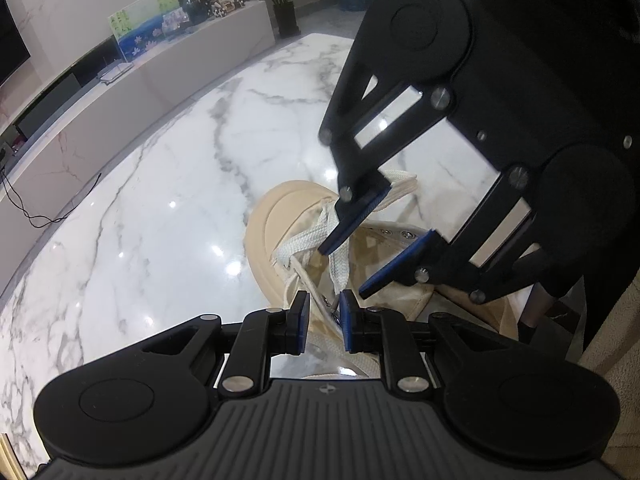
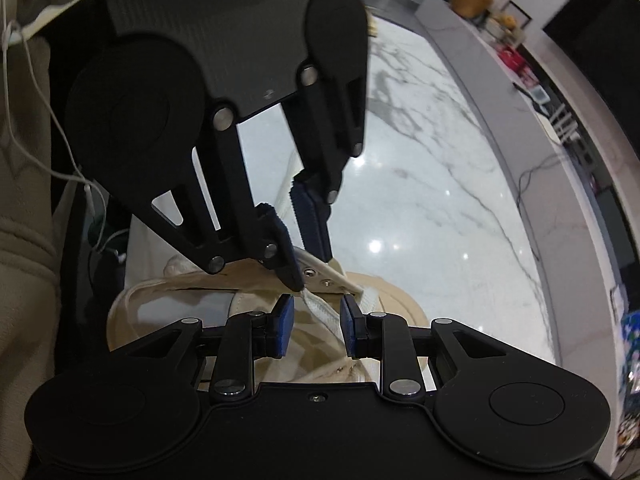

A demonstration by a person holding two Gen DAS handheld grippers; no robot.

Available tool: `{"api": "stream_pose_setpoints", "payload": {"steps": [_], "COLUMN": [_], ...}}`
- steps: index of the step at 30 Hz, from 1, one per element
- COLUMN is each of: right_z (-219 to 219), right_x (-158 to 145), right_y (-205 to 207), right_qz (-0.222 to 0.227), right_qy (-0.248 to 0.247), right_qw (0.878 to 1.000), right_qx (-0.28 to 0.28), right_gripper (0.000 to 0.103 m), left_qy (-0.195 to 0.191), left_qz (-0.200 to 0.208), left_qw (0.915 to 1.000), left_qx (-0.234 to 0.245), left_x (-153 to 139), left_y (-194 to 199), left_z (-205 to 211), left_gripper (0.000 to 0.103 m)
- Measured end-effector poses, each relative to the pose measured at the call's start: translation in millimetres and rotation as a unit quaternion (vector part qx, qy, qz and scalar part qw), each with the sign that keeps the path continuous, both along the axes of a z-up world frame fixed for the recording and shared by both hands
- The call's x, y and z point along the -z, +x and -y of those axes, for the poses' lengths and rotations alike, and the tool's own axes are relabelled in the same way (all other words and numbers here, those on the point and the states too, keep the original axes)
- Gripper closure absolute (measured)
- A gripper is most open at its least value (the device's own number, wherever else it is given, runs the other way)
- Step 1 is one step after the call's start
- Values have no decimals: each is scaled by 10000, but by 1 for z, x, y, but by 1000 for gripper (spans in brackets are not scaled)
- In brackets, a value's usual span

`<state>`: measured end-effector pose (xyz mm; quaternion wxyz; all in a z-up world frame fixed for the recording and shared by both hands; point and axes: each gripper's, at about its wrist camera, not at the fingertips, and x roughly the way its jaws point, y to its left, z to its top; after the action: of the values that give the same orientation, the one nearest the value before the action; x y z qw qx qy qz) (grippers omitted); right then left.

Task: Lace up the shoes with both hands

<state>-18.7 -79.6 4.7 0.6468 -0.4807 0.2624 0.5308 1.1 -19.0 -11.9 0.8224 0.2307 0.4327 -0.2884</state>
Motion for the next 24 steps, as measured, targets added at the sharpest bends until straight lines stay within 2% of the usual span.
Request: {"api": "stream_pose_setpoints", "payload": {"steps": [2, 6, 11, 16, 20, 24], "right_z": [-2, -4, -2, 0, 4, 11], "right_x": [3, 12, 16, 12, 5, -5], "right_y": [0, 3, 6, 7, 11, 17], "right_qz": [16, -44, -109, -116, -172, -162], "right_qy": [-47, -100, -82, 25, 187, 461], "right_qw": [10000, 9999, 9998, 9992, 9961, 9892], "right_qx": [-47, -48, 126, 391, 847, 1380], "right_gripper": [82, 94, 102, 102, 102, 102], "left_qy": [-14, -47, -49, -20, 8, -16], "left_qz": [-11, -25, -29, 1, 56, 62], "left_qw": [10000, 10000, 10000, 9999, 9998, 9997], "left_qx": [-16, -48, -69, -106, -198, -245], "left_x": [0, 1, 2, 2, 3, 2], "left_y": [0, 1, 1, -1, -1, -1], "left_z": [-1, -4, -5, -3, -4, -5], "left_gripper": [88, 87, 86, 83, 78, 78]}}
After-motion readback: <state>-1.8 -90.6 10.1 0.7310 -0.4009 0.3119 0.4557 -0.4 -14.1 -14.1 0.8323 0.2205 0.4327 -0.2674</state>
